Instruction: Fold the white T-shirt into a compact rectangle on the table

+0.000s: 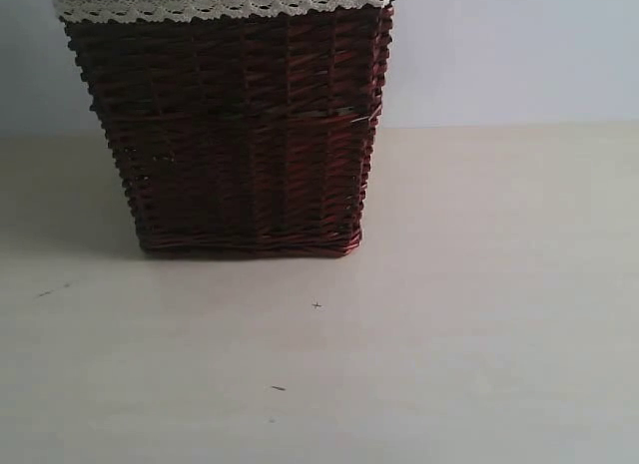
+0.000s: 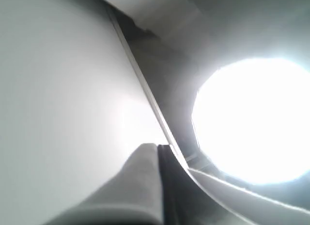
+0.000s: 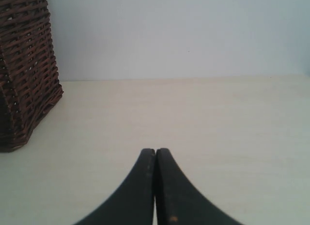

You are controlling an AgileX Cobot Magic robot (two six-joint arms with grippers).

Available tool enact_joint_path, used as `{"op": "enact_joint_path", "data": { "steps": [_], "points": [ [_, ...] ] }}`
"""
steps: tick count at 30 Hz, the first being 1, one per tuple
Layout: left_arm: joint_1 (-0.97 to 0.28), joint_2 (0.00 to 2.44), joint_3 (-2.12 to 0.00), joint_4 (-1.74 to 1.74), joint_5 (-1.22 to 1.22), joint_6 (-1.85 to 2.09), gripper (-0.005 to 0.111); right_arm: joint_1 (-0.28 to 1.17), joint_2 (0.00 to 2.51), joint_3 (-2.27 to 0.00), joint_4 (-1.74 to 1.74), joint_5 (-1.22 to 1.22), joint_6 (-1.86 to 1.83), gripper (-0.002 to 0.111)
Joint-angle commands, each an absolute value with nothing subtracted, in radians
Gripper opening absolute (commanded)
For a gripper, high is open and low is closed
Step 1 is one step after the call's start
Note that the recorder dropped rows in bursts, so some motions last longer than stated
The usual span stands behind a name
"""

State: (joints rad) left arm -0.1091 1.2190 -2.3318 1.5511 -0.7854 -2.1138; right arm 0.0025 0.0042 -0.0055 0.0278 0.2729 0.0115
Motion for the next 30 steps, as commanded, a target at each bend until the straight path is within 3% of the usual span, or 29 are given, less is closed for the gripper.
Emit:
{"op": "enact_joint_path", "data": {
  "steps": [1, 10, 22, 30],
  "points": [
    [-0.107, 1.22, -2.23, 1.663, -0.844, -2.124, 0.0, 0.006, 0.0, 0.0, 0.028, 0.267, 0.005, 0.0],
    [-0.107, 1.22, -1.916, 1.714, -0.739, -2.124, 0.0, 0.006, 0.0, 0.0, 0.028, 0.267, 0.005, 0.0],
    [-0.103, 1.187, -1.382, 1.714, -0.849, -2.124, 0.0, 0.006, 0.0, 0.0, 0.028, 0.267, 0.005, 0.0],
    [-0.103, 1.035, -1.338, 1.647, -0.846, -2.124, 0.0, 0.006, 0.0, 0.0, 0.028, 0.267, 0.005, 0.0]
  ]
}}
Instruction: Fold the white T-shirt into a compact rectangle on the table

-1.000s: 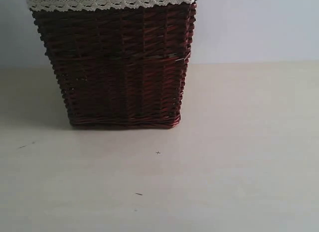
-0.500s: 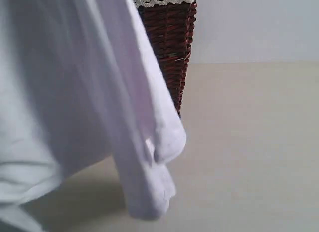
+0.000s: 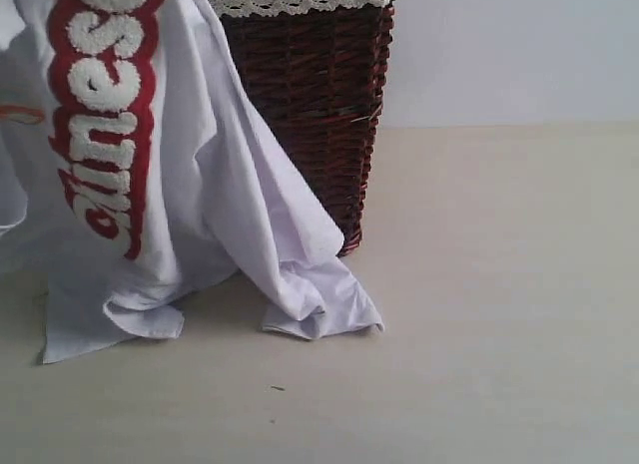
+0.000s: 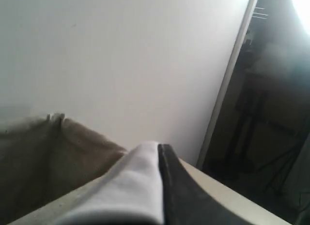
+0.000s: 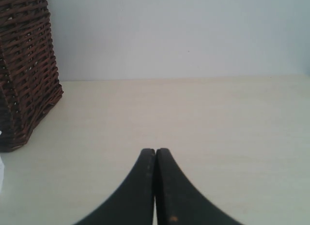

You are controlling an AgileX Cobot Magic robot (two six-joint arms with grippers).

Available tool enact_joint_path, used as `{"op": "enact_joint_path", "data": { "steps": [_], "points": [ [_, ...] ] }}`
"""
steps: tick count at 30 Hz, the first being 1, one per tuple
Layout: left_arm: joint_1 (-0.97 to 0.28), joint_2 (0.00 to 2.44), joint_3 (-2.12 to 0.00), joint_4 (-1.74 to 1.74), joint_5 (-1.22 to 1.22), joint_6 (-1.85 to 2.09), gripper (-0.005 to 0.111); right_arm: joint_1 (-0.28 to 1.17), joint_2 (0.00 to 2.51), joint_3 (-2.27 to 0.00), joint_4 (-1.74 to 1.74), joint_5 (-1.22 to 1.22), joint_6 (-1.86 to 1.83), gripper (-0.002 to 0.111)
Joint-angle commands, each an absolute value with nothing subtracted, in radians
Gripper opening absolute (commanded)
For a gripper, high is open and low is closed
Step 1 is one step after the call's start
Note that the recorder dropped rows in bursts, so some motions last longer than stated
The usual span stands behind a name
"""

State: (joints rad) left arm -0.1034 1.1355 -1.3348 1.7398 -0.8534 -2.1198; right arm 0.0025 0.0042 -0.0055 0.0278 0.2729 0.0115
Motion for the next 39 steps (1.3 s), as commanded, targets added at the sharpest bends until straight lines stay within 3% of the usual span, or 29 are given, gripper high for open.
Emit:
{"op": "enact_joint_path", "data": {
  "steps": [1, 15, 20, 28, 37, 39],
  "points": [
    [-0.103, 1.013, -1.338, 1.638, -0.848, -2.124, 0.0, 0.006, 0.0, 0.0, 0.028, 0.267, 0.005, 0.0],
    [-0.144, 0.802, -1.335, 1.618, -0.868, -2.124, 0.0, 0.006, 0.0, 0.0, 0.028, 0.267, 0.005, 0.0],
    [-0.139, 0.82, -1.191, 1.685, -0.793, -2.124, 0.0, 0.006, 0.0, 0.0, 0.028, 0.267, 0.005, 0.0],
    [-0.138, 1.017, -0.842, 1.744, -0.391, -2.073, 0.0, 0.006, 0.0, 0.0, 0.028, 0.267, 0.005, 0.0],
    [-0.097, 1.318, -0.818, 1.744, -0.05, -1.934, 0.0, 0.006, 0.0, 0.0, 0.028, 0.267, 0.005, 0.0],
    [-0.065, 1.386, -0.844, 1.744, -0.025, -1.911, 0.006, 0.006, 0.0, 0.0, 0.028, 0.267, 0.005, 0.0]
  ]
}}
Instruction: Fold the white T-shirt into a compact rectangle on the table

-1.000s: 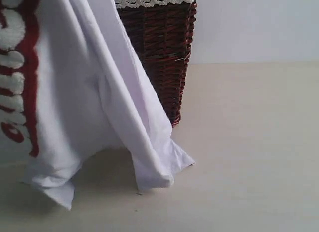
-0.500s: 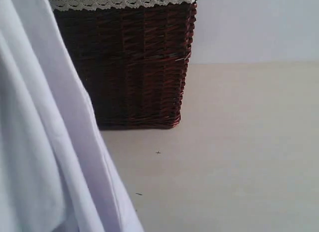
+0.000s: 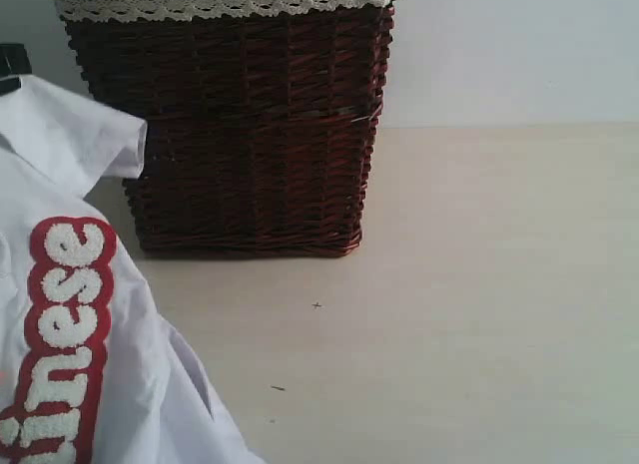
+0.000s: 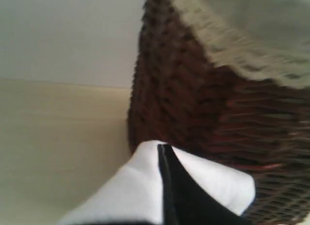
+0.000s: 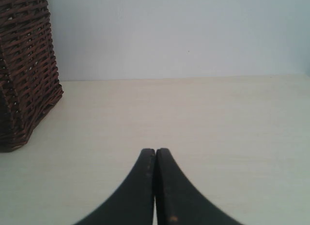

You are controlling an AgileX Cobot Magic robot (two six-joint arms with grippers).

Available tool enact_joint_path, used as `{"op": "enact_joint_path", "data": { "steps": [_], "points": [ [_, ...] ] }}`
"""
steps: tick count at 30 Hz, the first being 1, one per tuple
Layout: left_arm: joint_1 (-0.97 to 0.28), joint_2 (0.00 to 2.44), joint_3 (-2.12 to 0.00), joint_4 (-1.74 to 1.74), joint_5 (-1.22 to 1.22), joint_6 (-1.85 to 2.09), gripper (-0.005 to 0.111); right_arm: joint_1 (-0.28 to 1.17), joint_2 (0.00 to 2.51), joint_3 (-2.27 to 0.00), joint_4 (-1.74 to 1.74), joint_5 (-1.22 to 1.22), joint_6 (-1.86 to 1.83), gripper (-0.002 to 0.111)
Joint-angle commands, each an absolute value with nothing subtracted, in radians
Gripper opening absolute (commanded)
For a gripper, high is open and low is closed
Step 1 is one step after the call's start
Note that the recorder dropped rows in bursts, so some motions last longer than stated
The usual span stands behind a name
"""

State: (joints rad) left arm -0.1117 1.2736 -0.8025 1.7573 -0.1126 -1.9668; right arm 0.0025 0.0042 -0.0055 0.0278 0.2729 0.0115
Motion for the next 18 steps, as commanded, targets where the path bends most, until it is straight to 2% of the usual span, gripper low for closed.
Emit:
{"op": "enact_joint_path", "data": {
  "steps": [1, 2, 6, 7, 9, 14, 18],
  "points": [
    [-0.049, 1.412, -0.861, 1.744, -0.031, -1.899, 0.013, 0.006, 0.0, 0.0, 0.028, 0.267, 0.005, 0.0],
    [-0.034, 1.437, -0.876, 1.744, -0.054, -1.894, 0.019, 0.006, 0.0, 0.0, 0.028, 0.267, 0.005, 0.0],
    [0.026, 1.533, -0.949, 1.744, -0.182, -1.89, 0.064, 0.006, 0.0, 0.0, 0.028, 0.267, 0.005, 0.0],
    [0.037, 1.549, -0.969, 1.744, -0.211, -1.892, 0.071, 0.006, 0.0, 0.0, 0.028, 0.267, 0.005, 0.0],
    [0.05, 1.561, -1.003, 1.744, -0.258, -1.892, 0.071, 0.006, 0.0, 0.0, 0.028, 0.267, 0.005, 0.0],
    [0.05, 1.513, -1.041, 1.744, -0.259, -1.884, 0.056, 0.006, 0.0, 0.0, 0.028, 0.267, 0.005, 0.0],
    [0.053, 1.451, -1.039, 1.744, -0.154, -1.861, 0.054, 0.006, 0.0, 0.0, 0.028, 0.267, 0.005, 0.0]
  ]
}}
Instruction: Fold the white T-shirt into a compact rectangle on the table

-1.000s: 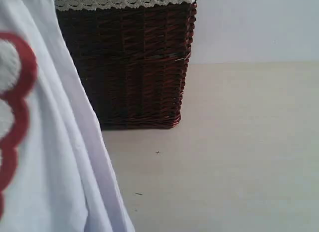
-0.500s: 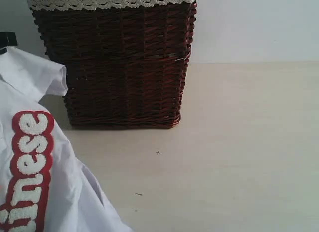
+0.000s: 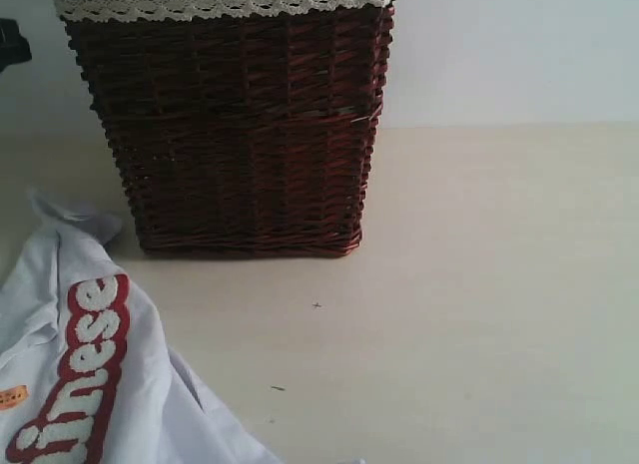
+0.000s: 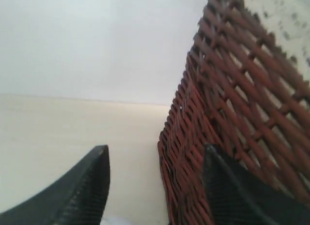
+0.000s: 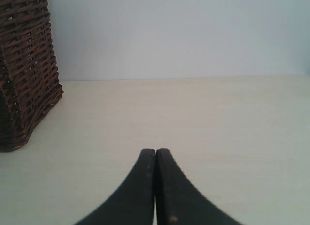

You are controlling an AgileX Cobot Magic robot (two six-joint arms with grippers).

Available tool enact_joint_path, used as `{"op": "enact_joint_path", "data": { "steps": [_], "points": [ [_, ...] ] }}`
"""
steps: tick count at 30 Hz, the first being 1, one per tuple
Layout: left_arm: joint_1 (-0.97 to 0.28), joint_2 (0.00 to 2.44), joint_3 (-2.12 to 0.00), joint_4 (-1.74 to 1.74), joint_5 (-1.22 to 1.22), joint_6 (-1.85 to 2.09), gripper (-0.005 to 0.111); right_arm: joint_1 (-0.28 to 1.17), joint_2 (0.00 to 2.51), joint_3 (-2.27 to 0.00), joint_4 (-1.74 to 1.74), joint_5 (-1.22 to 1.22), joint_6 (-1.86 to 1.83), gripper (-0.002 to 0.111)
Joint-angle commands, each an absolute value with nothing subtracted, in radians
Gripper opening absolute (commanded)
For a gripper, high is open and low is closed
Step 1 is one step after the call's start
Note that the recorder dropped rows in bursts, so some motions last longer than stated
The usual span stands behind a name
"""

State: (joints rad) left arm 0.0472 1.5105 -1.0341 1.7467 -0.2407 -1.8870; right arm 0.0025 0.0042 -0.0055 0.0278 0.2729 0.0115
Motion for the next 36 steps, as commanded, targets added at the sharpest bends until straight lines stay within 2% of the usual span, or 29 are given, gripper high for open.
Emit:
{"op": "enact_joint_path", "data": {
  "steps": [1, 3, 6, 10, 12, 14, 20, 24, 26, 28, 32, 36],
  "points": [
    [0.061, 1.439, -1.035, 1.744, -0.154, -1.861, 0.054, 0.006, 0.0, 0.0, 0.028, 0.267, 0.005, 0.0],
    [0.086, 1.429, -1.017, 1.744, -0.23, -1.893, 0.054, 0.006, 0.0, 0.0, 0.028, 0.267, 0.005, 0.0],
    [0.1, 1.446, -0.971, 1.744, -0.472, -1.985, 0.052, 0.006, 0.0, 0.0, 0.028, 0.267, 0.005, 0.0],
    [0.049, 1.498, -0.902, 1.744, -0.762, -1.968, 0.032, 0.006, 0.0, 0.0, 0.028, 0.267, 0.005, 0.0],
    [0.008, 1.513, -0.863, 1.744, -0.827, -1.926, 0.035, 0.006, 0.0, 0.0, 0.028, 0.267, 0.005, 0.0],
    [-0.038, 1.519, -0.799, 1.744, -0.809, -1.846, 0.044, 0.006, 0.0, 0.0, 0.028, 0.267, 0.005, 0.0],
    [-0.234, 1.512, -0.714, 1.744, -0.588, -1.688, 0.046, 0.006, 0.0, 0.0, 0.028, 0.267, 0.005, 0.0],
    [-0.378, 1.499, -0.703, 1.744, -0.061, -1.703, 0.046, 0.006, 0.0, 0.0, 0.028, 0.267, 0.005, 0.0],
    [-0.404, 1.499, -0.698, 1.744, 0.124, -1.708, 0.046, 0.006, 0.0, 0.0, 0.028, 0.267, 0.005, 0.0],
    [-0.401, 1.499, -0.702, 1.583, 0.268, -1.647, 0.046, 0.006, 0.0, 0.0, 0.028, 0.267, 0.005, 0.0],
    [-0.397, 1.529, -0.808, 1.121, 0.679, -1.112, 0.046, 0.006, 0.0, 0.0, 0.028, 0.267, 0.005, 0.0],
    [-0.392, 1.547, -0.975, 0.604, 0.807, -0.58, 0.046, 0.006, 0.0, 0.0, 0.028, 0.267, 0.005, 0.0]
  ]
}}
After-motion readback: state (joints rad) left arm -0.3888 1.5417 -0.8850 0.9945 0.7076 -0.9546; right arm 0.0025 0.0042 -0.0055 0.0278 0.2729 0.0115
